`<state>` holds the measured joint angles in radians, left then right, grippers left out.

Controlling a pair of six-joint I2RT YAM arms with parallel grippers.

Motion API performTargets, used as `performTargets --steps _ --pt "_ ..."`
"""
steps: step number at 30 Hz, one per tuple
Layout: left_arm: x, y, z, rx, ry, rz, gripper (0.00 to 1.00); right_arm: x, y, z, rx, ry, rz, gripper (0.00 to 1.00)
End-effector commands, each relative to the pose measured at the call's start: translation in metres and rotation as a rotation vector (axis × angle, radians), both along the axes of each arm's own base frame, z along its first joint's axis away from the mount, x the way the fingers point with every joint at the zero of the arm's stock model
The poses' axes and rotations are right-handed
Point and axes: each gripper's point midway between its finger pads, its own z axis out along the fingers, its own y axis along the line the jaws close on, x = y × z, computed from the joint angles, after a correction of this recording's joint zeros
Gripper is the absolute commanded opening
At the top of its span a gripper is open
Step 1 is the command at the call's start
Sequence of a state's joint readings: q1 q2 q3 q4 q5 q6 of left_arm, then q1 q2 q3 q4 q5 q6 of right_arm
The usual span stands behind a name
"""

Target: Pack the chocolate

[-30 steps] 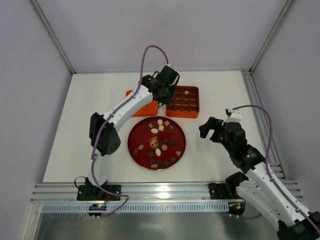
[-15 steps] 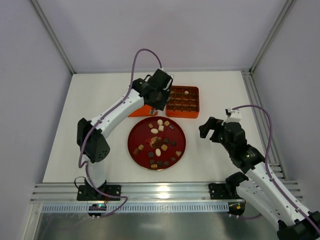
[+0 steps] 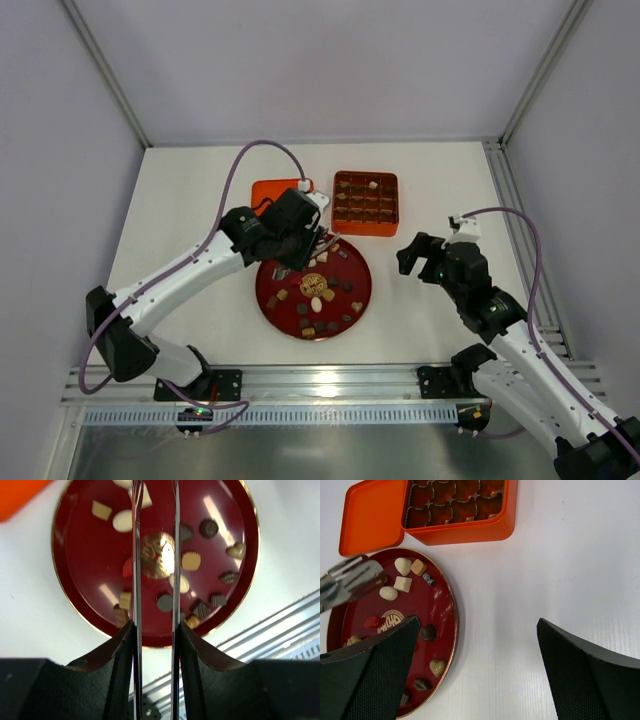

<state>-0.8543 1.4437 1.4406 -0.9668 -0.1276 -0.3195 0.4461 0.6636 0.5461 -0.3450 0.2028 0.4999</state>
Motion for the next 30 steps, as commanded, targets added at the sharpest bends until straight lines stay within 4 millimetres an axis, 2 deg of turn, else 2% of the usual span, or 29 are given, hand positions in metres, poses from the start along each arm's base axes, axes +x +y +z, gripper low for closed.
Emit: performTargets --steps 1,7,13,18,30 --pt "-0.025 0.004 -0.008 -0.012 0.038 -0.022 0.38 0.008 0.004 0.012 0.02 -0.044 -0.001 1.0" --pt "-0.059 0.005 -0.019 -0.041 0.096 -0.075 0.4 0.007 0.004 0.012 0.021 -0.042 0.0 1.0" --pt "-0.072 0.01 -0.03 -0.033 0.129 -0.084 0.41 0.008 0.004 0.011 0.021 -0.039 -0.001 1.0" --pt "-0.074 0.006 -0.034 -0.031 0.133 -0.09 0.41 0.009 0.006 0.011 0.022 -0.037 0.004 1.0" --pt "-0.059 -0.007 -0.047 0.018 0.124 -0.094 0.42 0.007 0.003 0.013 0.015 -0.042 0.001 1.0"
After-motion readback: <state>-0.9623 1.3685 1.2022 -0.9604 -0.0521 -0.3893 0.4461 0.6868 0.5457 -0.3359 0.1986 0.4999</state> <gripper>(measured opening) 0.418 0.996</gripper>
